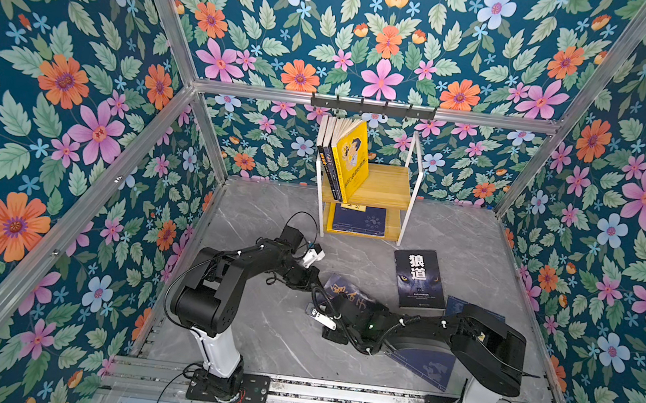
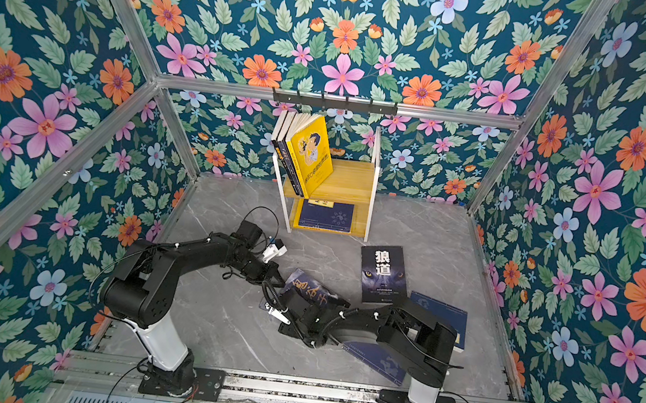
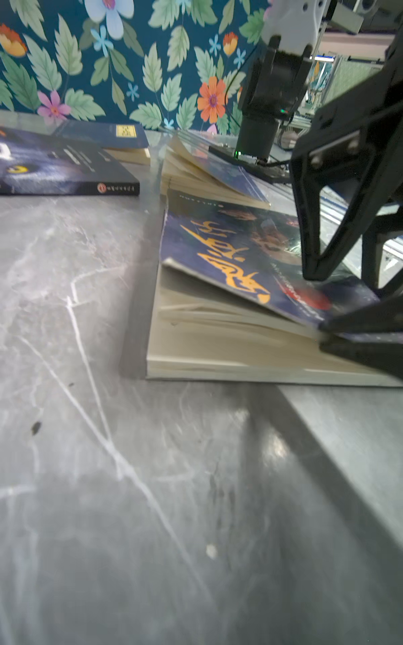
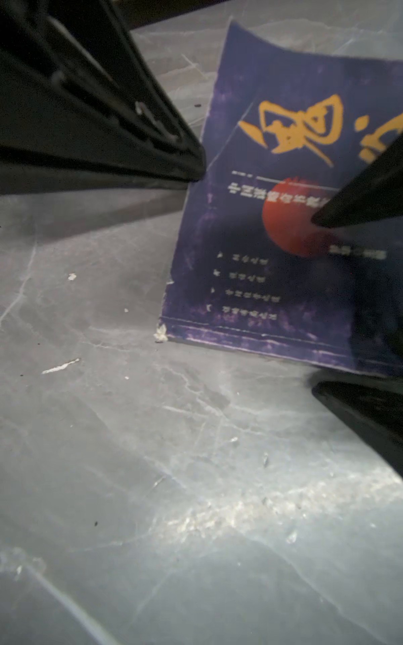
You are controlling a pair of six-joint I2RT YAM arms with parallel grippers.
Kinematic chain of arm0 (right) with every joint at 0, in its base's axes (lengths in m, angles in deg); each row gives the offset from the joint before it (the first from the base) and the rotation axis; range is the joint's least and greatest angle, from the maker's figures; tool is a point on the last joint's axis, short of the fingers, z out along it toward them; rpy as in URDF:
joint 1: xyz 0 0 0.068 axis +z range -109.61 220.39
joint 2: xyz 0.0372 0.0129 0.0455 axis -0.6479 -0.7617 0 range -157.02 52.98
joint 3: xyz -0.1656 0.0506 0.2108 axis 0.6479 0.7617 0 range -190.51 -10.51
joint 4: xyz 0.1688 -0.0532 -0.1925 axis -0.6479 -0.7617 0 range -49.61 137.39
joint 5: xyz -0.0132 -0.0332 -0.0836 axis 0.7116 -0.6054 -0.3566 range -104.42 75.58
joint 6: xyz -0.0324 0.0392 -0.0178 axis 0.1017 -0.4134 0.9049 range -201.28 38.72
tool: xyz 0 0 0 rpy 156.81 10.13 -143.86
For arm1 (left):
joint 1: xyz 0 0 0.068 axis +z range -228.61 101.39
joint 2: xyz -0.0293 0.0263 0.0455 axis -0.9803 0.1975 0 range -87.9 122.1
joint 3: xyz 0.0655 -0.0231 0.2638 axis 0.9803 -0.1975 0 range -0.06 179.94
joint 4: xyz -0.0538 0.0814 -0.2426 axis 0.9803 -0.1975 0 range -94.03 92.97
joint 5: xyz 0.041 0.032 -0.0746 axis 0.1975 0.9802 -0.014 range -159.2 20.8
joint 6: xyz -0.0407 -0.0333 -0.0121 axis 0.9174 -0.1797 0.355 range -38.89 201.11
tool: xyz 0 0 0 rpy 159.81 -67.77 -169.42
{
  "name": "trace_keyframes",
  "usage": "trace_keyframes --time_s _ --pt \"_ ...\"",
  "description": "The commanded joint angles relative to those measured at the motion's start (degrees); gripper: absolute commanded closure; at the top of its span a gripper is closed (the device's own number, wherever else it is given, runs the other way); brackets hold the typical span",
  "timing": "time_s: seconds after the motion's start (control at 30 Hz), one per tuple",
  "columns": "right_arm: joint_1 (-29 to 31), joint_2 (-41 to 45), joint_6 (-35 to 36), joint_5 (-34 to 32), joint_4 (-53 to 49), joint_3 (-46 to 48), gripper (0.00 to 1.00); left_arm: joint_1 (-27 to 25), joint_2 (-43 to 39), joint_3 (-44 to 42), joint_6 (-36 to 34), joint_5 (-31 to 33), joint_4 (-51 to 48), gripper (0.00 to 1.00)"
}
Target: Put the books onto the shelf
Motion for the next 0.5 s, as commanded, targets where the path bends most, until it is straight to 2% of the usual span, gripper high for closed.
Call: trace_keyframes --time_s 0.0,0.43,0.47 --pt "-0.2 -1.0 2.7 -1.0 -14.3 0.7 0.3 0.1 -0.3 0.3 0.7 -2.0 0.4 1.0" --pt "-0.3 2.4 -0.7 -2.7 -15.9 0.2 0.26 2.1 -4.3 -0.8 1.7 -1.6 0.8 1.0" --pt "-0.3 3.0 -1.1 -2.9 -16.6 0.3 0.26 2.1 -4.1 -1.0 1.7 0.0 1.1 0.87"
